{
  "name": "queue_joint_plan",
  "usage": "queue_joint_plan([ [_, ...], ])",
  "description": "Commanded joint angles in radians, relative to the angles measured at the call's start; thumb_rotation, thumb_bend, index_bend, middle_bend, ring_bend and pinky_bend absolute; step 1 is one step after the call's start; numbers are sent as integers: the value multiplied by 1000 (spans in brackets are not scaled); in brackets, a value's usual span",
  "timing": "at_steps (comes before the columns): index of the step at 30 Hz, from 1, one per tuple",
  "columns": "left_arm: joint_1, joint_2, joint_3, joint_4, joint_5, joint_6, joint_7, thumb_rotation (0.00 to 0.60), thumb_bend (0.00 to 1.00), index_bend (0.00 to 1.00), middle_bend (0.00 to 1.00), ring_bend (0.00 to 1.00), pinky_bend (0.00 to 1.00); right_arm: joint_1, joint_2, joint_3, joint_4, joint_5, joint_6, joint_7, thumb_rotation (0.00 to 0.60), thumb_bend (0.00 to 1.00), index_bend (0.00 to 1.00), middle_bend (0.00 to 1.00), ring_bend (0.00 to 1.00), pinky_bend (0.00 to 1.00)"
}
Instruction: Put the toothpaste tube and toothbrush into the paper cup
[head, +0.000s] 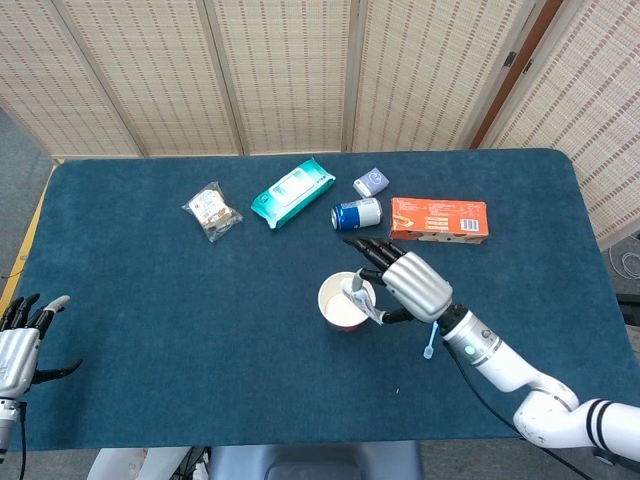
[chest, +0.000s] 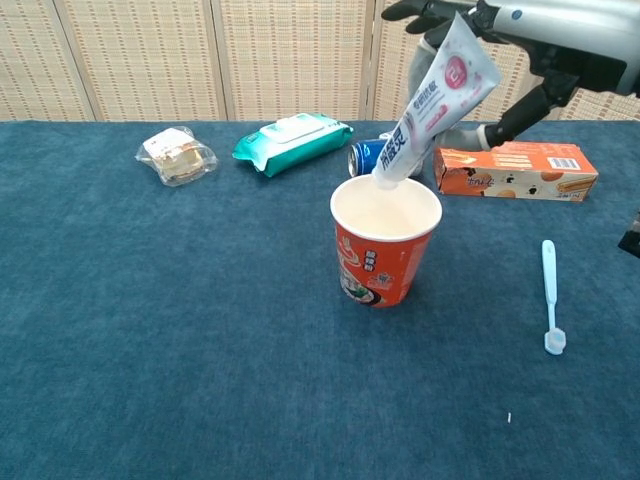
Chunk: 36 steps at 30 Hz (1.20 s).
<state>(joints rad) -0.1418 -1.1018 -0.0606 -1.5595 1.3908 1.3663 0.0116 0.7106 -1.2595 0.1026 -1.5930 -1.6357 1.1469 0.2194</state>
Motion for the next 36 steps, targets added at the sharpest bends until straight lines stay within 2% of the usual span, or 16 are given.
queue_joint_plan([
  [1, 0, 1, 0, 0, 0, 0, -1, 600, 0, 146, 263, 75, 0, 1, -26, -9, 25, 1, -8, 28, 600, 245, 651, 22, 0, 139],
  [17, -1, 6, -1, 1, -1, -3, -17, 600, 0, 146, 265, 79, 0, 14, -132, -44, 136, 6, -47, 207, 600, 245, 651, 22, 0, 139],
  [36, -1, 7, 0, 0, 1, -2, -18, 600, 0, 146, 266, 80, 0, 33, -217, -35, 268, 61, -107, 391, 600, 246, 651, 22, 0, 139],
])
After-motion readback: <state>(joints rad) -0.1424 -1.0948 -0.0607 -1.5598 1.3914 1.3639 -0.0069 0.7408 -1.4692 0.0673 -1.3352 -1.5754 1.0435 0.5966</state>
